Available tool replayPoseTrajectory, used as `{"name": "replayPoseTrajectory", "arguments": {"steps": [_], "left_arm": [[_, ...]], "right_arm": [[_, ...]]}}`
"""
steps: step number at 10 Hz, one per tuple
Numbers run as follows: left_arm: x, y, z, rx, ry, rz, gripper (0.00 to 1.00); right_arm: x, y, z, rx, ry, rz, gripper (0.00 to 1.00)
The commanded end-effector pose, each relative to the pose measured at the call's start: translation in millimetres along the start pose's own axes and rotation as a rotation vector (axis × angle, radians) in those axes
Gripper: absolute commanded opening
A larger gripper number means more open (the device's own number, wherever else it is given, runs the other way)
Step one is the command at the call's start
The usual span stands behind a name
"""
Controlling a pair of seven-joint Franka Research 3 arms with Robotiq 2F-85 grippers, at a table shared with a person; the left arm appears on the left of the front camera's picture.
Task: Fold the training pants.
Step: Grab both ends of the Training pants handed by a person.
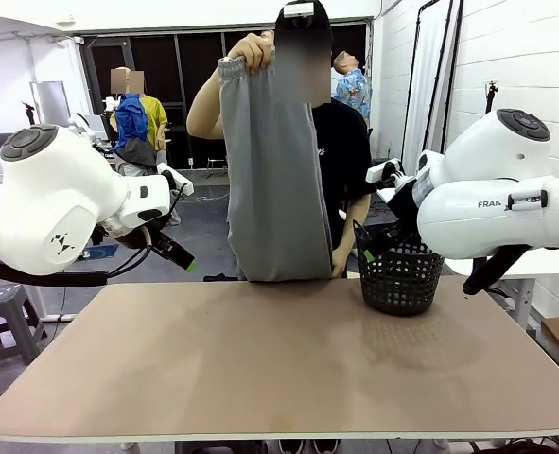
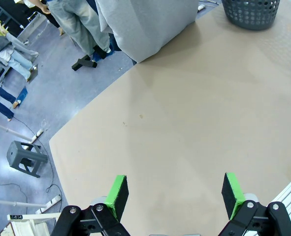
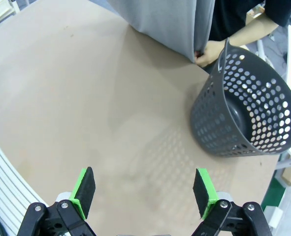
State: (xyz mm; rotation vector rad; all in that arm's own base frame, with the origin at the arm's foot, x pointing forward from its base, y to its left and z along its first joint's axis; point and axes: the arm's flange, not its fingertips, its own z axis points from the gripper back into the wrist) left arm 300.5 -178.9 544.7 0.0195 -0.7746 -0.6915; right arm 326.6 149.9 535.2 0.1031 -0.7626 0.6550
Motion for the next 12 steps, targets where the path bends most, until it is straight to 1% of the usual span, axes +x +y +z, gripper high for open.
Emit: {"name": "replayPoseTrajectory", "arguments": {"steps": [1, 12], "left_arm": [[1.1, 1.7, -1.6, 0.006, -0.011, -0.013, 1.0], [1.1, 1.7, -1.6, 0.006, -0.011, -0.013, 1.0]], "right_arm": [[0.7, -0.2, 0.5, -0.002, -0.006, 0.0, 1.0], [0.7, -0.2, 0.5, -0.002, -0.006, 0.0, 1.0]]}}
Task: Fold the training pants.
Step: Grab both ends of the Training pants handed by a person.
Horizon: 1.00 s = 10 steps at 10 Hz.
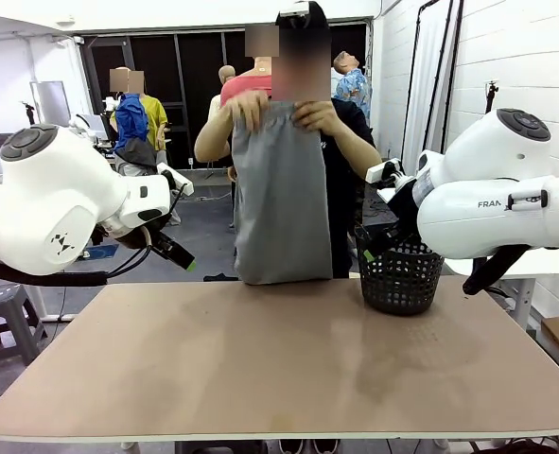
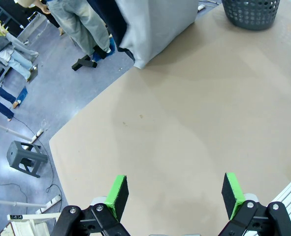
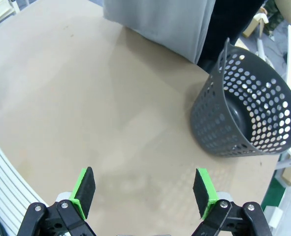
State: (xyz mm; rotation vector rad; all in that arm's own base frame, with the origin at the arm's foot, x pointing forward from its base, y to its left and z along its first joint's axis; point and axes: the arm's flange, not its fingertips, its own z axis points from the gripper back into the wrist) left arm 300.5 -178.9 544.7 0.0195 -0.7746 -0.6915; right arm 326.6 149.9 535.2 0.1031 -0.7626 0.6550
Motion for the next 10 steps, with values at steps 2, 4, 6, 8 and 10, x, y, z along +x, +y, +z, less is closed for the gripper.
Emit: {"name": "replayPoseTrajectory", "arguments": {"steps": [2, 4, 6, 8, 10], "left_arm": [[1.1, 1.7, -1.6, 0.006, -0.011, -0.013, 1.0], [1.1, 1.7, -1.6, 0.006, -0.011, -0.013, 1.0], [1.1, 1.7, -1.6, 0.006, -0.011, -0.013, 1.0], [1.1, 1.7, -1.6, 0.006, -0.011, -0.013, 1.0], [1.1, 1.7, -1.6, 0.006, -0.011, -0.013, 1.0]], "right_arm": [[0.7, -0.2, 0.4, -0.002, -0.006, 0.0, 1.0], [0.7, -0.2, 0.4, -0.002, -0.006, 0.0, 1.0], [0.7, -0.2, 0.4, -0.002, -0.006, 0.0, 1.0], [0.7, -0.2, 0.4, -0.002, -0.006, 0.0, 1.0], [0.7, -0.2, 0.4, -0.002, -0.006, 0.0, 1.0]]}}
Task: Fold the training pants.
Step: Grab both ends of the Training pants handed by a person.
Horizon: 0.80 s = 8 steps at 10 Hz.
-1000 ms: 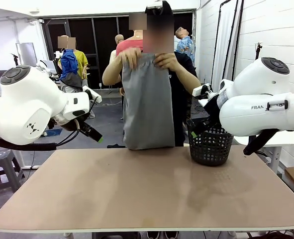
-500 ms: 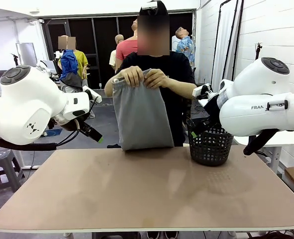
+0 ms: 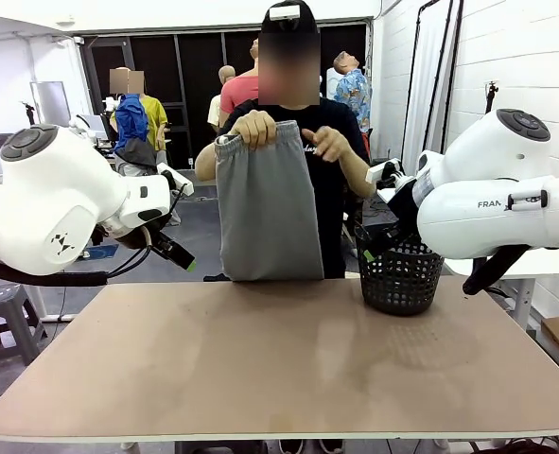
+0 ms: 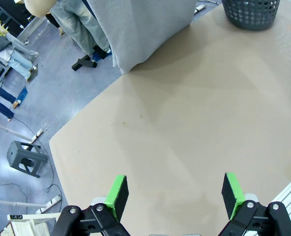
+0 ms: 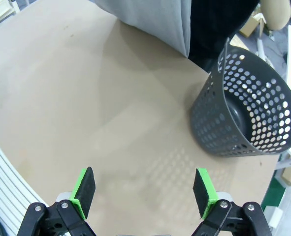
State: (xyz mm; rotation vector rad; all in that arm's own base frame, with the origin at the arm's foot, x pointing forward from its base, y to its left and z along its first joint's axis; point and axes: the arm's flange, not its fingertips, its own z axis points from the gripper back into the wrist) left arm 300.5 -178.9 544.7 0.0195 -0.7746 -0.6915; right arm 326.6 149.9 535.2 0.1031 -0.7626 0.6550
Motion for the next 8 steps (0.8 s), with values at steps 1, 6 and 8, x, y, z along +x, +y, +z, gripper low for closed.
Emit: {"name": "replayPoseTrajectory", "arguments": {"steps": [1, 6, 8], "left_arm": [[1.1, 1.7, -1.6, 0.006, -0.011, -0.013, 1.0], [1.1, 1.7, -1.6, 0.006, -0.011, -0.013, 1.0], [1.1, 1.7, -1.6, 0.006, -0.011, -0.013, 1.0]], "right_arm": [[0.7, -0.2, 0.4, -0.002, -0.006, 0.0, 1.0], [0.7, -0.2, 0.4, -0.002, -0.006, 0.0, 1.0], [0.7, -0.2, 0.4, -0.002, -0.006, 0.0, 1.0]]}}
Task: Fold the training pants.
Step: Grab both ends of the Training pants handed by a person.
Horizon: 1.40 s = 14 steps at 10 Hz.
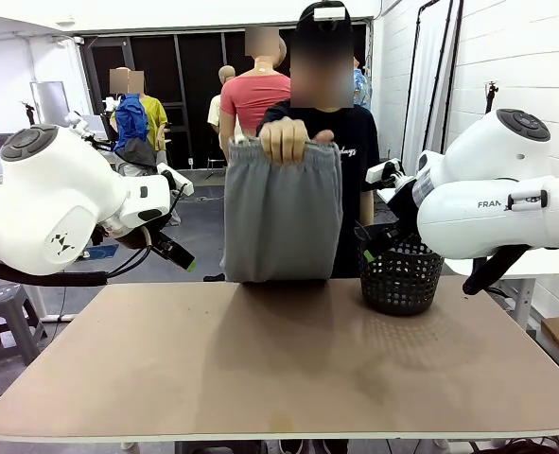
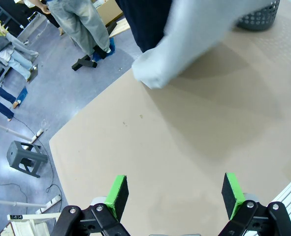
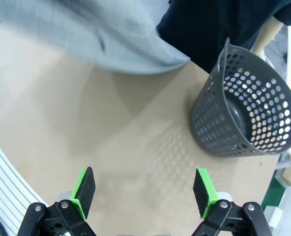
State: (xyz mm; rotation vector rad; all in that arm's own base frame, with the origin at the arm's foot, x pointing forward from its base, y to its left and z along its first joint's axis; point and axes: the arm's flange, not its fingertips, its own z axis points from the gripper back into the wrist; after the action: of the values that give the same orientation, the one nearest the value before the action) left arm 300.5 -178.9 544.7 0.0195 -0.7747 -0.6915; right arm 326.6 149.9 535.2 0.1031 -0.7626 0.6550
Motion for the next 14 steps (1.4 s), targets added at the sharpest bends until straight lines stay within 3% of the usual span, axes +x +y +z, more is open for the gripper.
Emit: {"name": "replayPoseTrajectory", "arguments": {"steps": [1, 14], "left_arm": [[1.1, 1.7, -1.6, 0.006, -0.011, -0.013, 1.0], [0.0, 0.0, 0.0, 0.0, 0.0, 0.0, 1.0]], "right_arm": [[0.7, -0.2, 0.4, -0.002, -0.006, 0.0, 1.0], [0.0, 0.0, 0.0, 0.0, 0.0, 0.0, 1.0]]}}
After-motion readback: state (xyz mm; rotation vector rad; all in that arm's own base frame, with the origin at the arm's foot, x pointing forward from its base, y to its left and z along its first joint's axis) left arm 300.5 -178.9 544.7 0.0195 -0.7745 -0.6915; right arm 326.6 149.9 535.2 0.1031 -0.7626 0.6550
